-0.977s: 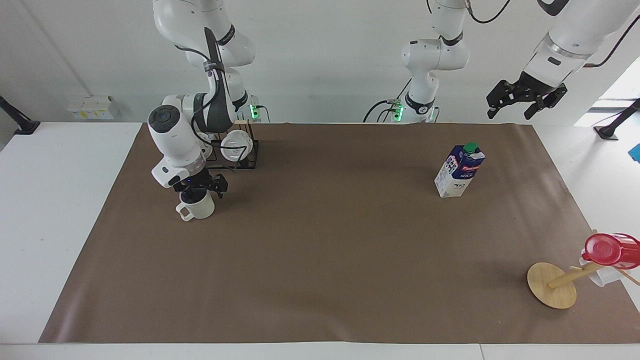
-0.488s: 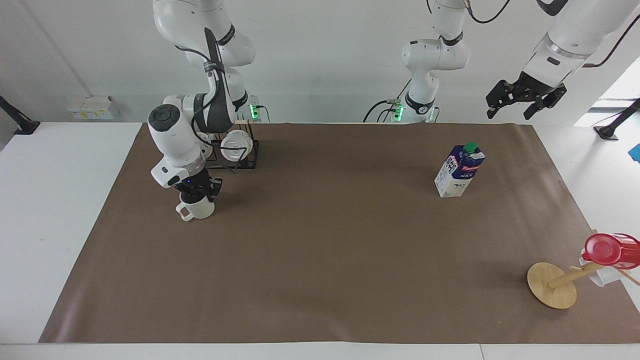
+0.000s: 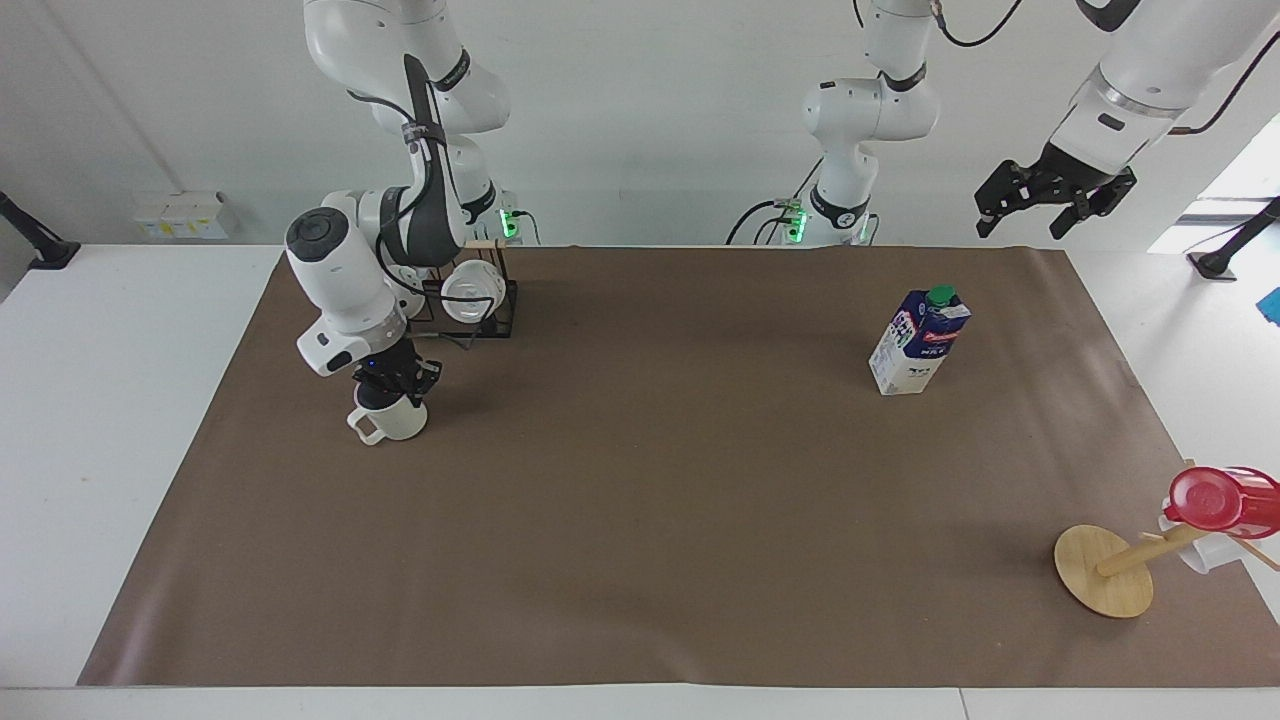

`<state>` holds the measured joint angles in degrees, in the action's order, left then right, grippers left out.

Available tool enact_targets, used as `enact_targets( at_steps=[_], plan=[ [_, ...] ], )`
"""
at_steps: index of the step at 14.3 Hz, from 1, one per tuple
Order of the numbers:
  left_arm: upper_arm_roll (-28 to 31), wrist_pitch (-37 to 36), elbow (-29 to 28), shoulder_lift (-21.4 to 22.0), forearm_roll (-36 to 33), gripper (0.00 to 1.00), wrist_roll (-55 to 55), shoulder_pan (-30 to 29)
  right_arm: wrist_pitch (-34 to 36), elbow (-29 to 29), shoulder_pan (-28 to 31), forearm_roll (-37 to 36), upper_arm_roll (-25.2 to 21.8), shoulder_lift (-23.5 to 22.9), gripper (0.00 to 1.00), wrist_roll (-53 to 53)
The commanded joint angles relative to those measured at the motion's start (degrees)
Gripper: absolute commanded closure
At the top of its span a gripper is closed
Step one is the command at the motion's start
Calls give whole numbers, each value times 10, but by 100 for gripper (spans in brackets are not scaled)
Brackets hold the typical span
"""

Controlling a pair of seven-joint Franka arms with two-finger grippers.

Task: Place cup and milk on table
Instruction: 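Reach the right gripper to the dark-lined white mug and grasp it, then carry the mug with the right gripper while the left gripper reaches the carton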

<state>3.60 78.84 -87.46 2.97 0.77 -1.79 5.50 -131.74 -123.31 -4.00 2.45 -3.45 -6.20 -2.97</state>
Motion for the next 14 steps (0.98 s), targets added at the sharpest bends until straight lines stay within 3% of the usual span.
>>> enact_targets(
  at_steps=[1,4,9,14],
  plan=[
    [2,2,-2,7,-7,0,-8,-2,0,37,-1,12,5,-7,100,-21],
    [2,2,-3,7,-7,0,-8,-8,36,68,-12,5,6,-1,100,-54],
    [2,2,-26,22,-7,0,-5,-7,155,176,-63,-26,6,-19,100,-114],
    [2,32,-59,39,-8,0,-5,-6,183,202,-150,-21,6,-26,100,-213]
  ],
)
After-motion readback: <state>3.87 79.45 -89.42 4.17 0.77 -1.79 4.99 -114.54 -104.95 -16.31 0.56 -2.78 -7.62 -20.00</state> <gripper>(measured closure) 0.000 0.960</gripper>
